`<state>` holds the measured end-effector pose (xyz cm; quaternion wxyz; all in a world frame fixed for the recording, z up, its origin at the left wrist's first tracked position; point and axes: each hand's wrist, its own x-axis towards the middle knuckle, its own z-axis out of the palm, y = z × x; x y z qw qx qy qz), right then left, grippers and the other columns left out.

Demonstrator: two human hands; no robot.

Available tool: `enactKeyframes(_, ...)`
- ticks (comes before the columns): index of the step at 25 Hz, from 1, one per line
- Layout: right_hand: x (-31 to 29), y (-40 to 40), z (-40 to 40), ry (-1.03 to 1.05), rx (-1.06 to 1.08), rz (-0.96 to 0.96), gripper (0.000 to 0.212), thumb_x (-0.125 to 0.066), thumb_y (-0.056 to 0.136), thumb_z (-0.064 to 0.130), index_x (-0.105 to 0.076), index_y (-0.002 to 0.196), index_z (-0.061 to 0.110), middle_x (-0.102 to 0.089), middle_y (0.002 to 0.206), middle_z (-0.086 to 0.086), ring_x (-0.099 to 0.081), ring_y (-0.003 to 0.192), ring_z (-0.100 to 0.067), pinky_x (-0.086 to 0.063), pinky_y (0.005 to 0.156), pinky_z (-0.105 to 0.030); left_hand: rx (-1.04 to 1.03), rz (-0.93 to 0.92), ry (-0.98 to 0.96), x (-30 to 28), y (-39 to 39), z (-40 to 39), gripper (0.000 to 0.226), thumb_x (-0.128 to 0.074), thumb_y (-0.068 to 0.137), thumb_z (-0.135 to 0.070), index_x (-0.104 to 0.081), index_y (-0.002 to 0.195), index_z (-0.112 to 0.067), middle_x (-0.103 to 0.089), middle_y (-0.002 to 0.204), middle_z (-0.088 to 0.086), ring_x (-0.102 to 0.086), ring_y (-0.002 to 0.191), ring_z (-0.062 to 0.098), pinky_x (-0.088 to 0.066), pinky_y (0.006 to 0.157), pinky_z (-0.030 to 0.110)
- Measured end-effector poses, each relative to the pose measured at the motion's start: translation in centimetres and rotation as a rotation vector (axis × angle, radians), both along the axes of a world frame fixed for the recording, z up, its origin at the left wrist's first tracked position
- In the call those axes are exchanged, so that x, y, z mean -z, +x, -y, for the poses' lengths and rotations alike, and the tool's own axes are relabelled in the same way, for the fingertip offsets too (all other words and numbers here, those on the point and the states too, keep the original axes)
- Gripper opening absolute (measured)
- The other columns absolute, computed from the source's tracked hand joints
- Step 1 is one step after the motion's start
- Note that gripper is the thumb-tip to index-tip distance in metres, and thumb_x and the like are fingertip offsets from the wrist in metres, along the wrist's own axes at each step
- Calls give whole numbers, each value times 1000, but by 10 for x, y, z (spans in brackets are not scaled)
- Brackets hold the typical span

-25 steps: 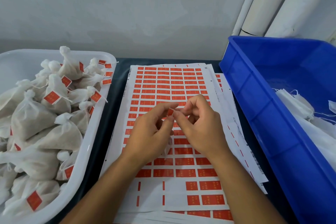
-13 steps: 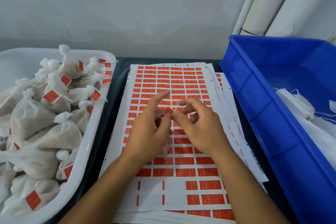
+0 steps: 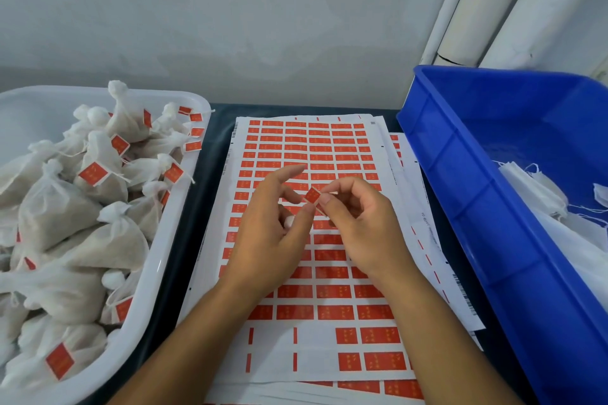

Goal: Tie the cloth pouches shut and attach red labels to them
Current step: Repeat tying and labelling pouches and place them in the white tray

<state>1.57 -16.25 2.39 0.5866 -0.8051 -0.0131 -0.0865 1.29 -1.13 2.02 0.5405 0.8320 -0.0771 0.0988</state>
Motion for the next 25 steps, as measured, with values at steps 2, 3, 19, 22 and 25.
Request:
enactKeyframes(2,0,-2,-4,69,47,0,7,-70,96,35,-65,100,37,-70,97,25,-67,97,4,-52,71,-5,-31,39,-15,0,-1,0,42,-68,96,-35,-45,123,-57,-58,110,-23,-65,85,10,-56,66,18)
enactKeyframes(3,0,-3,-5,121,74,-2,10,-72,95,35,-65,101,37,-70,96,24,-68,96,4,-52,69,-5,-43,61,-14,1,-1,1,39,-69,95,-34,-46,117,-57,-57,109,-24,-64,87,9,-55,67,16)
enactKeyframes(19,0,-8,-12,156,113,73,16,-75,91,36,-63,101,35,-72,97,21,-72,95,-3,-55,71,-9,-168,169,51,2,-2,2,8,-70,91,-42,-70,99,-40,-61,95,-28,-58,99,-1,-47,74,3)
enactKeyframes(22,0,-5,-8,123,77,42,19,-75,91,40,-63,105,39,-69,100,26,-69,98,2,-54,71,-8,-166,165,53,3,-1,2,5,-71,93,-36,-69,97,-39,-60,93,-28,-58,98,-2,-46,76,3)
enactKeyframes(25,-3,-3,-5,39,21,10,21,-68,92,51,-63,112,48,-65,108,35,-63,104,10,-51,71,-3,-146,125,26,4,0,2,5,-68,96,-34,-67,95,-40,-62,93,-26,-57,99,-2,-45,78,3)
